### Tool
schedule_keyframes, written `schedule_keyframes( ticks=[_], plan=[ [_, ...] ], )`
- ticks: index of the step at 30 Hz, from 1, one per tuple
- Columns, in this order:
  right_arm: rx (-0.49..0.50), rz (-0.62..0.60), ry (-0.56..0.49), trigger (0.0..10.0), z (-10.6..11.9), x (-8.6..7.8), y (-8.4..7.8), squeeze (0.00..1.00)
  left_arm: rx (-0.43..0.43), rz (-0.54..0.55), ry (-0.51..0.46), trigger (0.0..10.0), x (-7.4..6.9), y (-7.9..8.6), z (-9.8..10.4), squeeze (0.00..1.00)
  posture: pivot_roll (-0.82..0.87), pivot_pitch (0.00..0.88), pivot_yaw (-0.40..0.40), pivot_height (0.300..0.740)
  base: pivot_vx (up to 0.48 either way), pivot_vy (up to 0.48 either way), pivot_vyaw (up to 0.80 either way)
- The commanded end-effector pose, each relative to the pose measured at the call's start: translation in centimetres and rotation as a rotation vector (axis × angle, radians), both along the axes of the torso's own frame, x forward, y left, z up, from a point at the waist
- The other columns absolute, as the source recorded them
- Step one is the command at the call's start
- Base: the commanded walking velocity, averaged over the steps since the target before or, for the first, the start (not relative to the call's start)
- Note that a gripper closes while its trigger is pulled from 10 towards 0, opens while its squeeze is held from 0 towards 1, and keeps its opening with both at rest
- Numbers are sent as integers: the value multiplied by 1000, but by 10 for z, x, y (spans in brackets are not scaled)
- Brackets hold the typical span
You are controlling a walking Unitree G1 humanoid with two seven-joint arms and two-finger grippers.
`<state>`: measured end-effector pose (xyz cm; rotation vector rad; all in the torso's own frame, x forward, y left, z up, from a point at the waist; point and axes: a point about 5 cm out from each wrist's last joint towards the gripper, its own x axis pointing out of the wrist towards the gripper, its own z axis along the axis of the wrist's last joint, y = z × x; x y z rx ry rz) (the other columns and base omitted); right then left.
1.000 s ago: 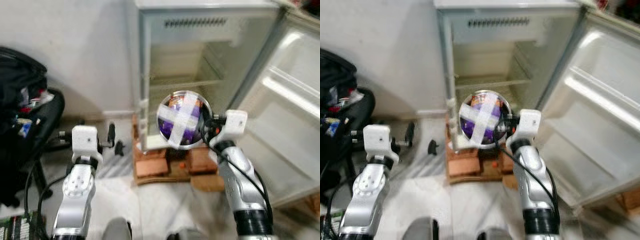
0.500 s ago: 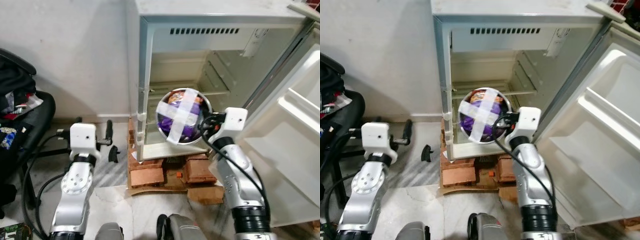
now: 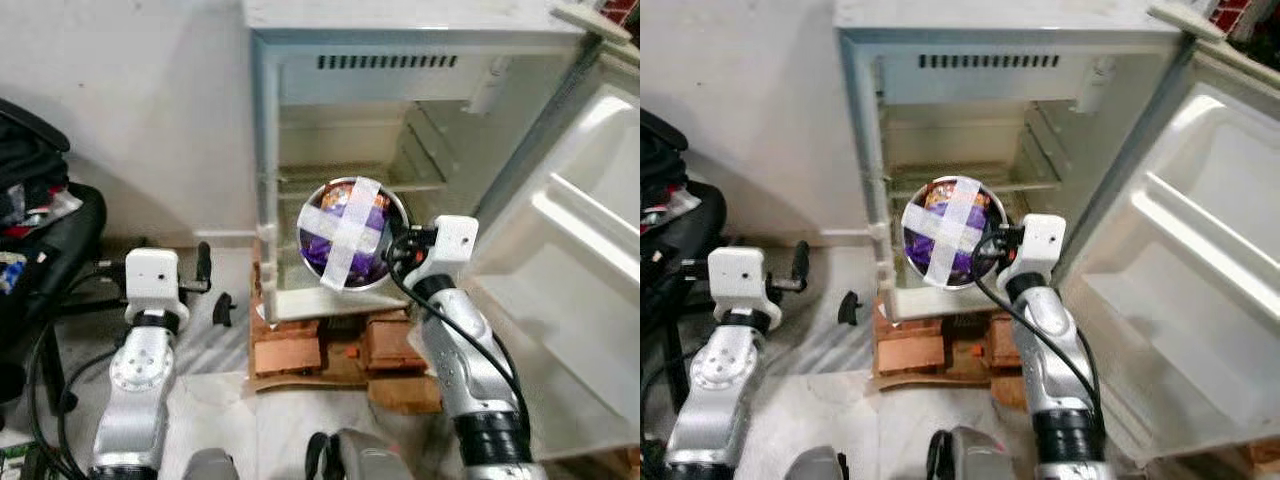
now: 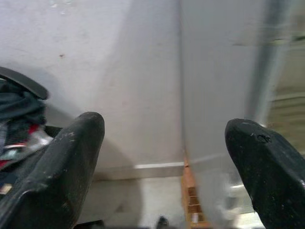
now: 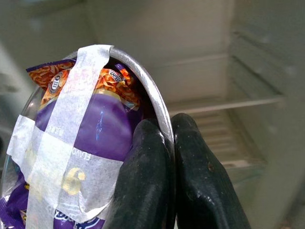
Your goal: Restocking fridge
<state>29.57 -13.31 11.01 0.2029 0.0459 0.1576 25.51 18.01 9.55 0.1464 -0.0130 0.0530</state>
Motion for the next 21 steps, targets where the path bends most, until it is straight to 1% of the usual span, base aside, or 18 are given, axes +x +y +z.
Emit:
schedule_keyframes(
  ticks=[1,2,3,4,5,7,9,11,12,13,14,18,19,21],
  plan=[
    [7,-19,-30,10000,5,1,-4,0,4,23,5,10000,-2,3,-1,0,51,90,-81,740,0,0,0],
    [8,-19,-27,10000,5,1,-4,0,-8,34,9,10000,-2,6,-2,0,52,89,-80,740,0,0,0],
    [11,-21,-23,10000,4,0,-4,0,-18,41,33,10000,-4,10,-5,0,54,88,-82,740,0,0,0],
    [11,-21,-23,10000,4,0,-4,0,-18,41,33,10000,-4,10,-5,0,54,88,-82,740,0,0,0],
    [18,-22,-15,10000,2,-1,-3,0,-12,64,46,10000,-7,16,-8,0,58,86,-82,740,0,0,0],
    [30,-15,-3,10000,-2,-3,1,0,-9,80,57,10000,-10,21,-10,0,67,83,-85,740,0,0,0],
    [43,1,10,10000,-5,-4,7,0,-4,68,62,10000,-12,23,-10,0,83,83,-84,740,0,0,0],
    [49,16,12,10000,-6,-5,11,0,-7,50,74,10000,-13,22,-10,0,87,86,-83,740,0,0,0],
    [57,18,16,10000,-6,-4,12,0,15,53,88,10000,-12,26,-11,0,90,88,-86,740,0,0,0],
    [57,18,16,10000,-6,-4,12,0,15,53,88,10000,-12,26,-11,0,90,88,-86,740,0,0,0],
    [68,17,18,10000,-6,-2,12,0,37,51,83,10000,-11,32,-10,0,93,94,-84,740,0,0,0],
    [82,28,23,10000,-6,-2,14,0,41,39,78,10000,-8,35,-7,0,98,100,-77,740,0,0,0],
    [100,26,26,10000,-6,-2,16,0,46,24,76,10000,-7,35,-5,0,109,97,-76,740,0,0,0],
    [93,44,10,10000,-3,-1,20,0,38,-6,81,10000,-5,35,-3,0,114,96,-73,740,0,0,0]
  ],
)
